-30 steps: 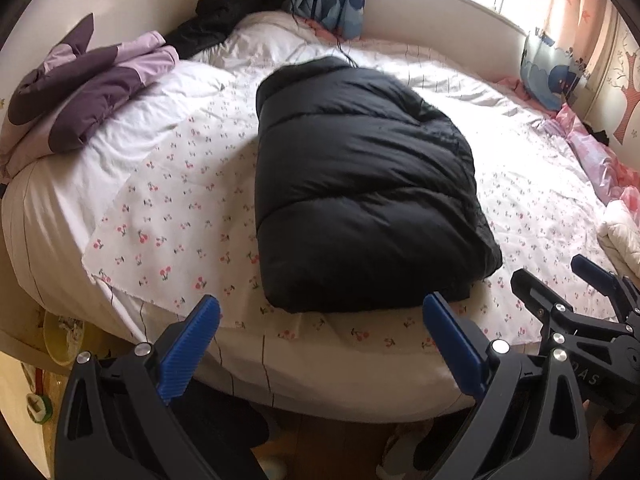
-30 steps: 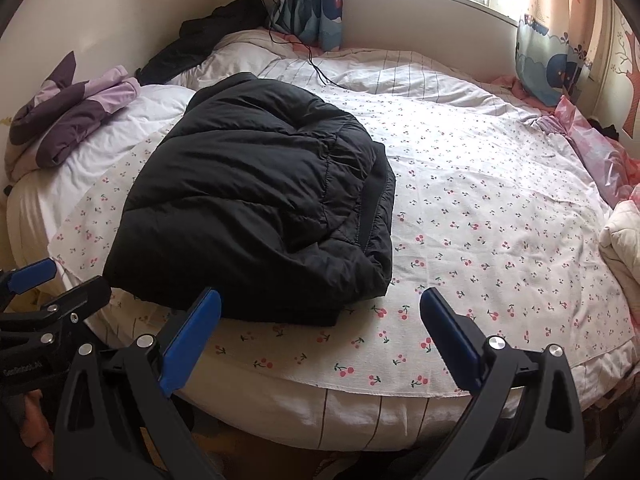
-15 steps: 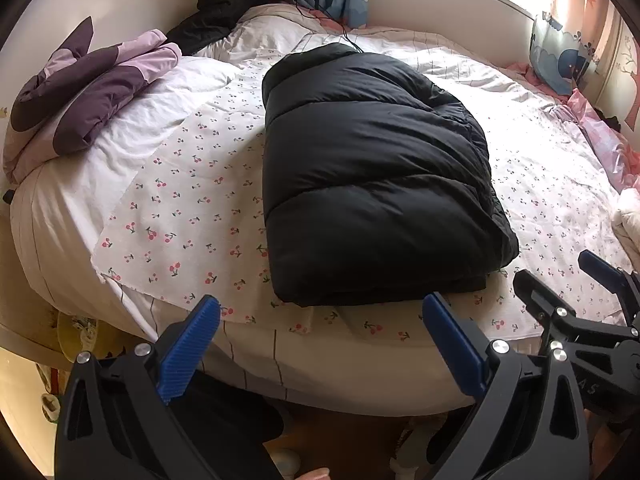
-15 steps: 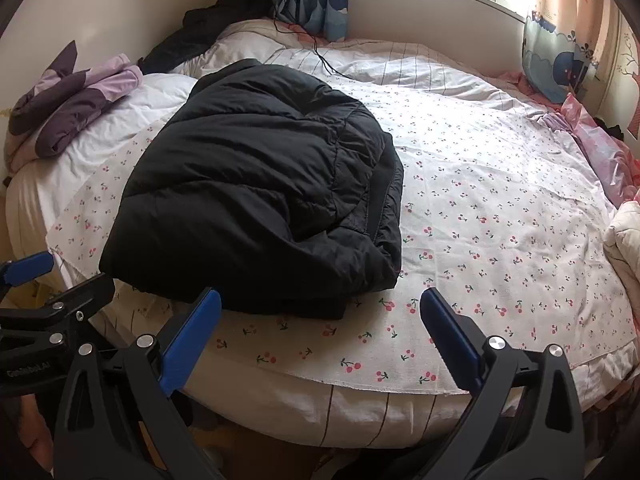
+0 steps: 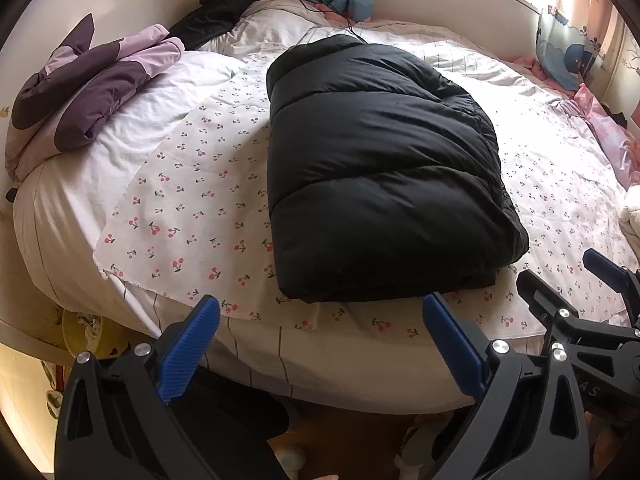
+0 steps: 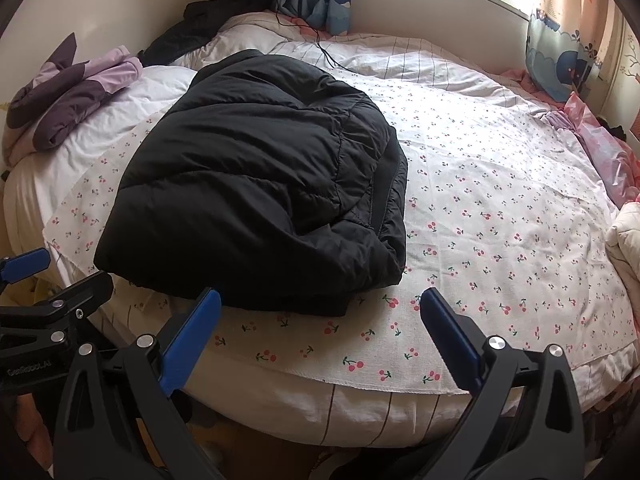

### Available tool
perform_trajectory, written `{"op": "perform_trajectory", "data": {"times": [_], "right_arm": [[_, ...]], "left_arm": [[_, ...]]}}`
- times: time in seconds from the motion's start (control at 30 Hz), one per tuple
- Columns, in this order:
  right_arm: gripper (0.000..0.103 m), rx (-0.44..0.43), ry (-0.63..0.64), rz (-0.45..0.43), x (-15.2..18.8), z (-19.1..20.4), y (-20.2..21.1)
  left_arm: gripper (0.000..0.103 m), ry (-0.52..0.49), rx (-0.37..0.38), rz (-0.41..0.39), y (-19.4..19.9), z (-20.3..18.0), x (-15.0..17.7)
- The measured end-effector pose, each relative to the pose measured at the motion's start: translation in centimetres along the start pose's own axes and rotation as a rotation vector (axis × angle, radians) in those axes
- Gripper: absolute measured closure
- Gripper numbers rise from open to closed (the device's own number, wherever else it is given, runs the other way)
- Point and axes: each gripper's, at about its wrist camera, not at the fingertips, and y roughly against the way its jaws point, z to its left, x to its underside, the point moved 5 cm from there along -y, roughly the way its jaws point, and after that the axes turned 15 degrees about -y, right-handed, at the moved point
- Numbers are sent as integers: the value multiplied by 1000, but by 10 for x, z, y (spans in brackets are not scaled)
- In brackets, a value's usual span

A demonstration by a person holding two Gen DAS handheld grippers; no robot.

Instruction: Fold large clothes

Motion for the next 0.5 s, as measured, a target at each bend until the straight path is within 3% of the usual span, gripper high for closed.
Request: {"op": "perform_trajectory", "data": {"times": [0.5], "right_arm": [[7,-4,12,14,1,1,-6]], "left_arm": [[6,-2,1,-18,2,-1,-2]]}}
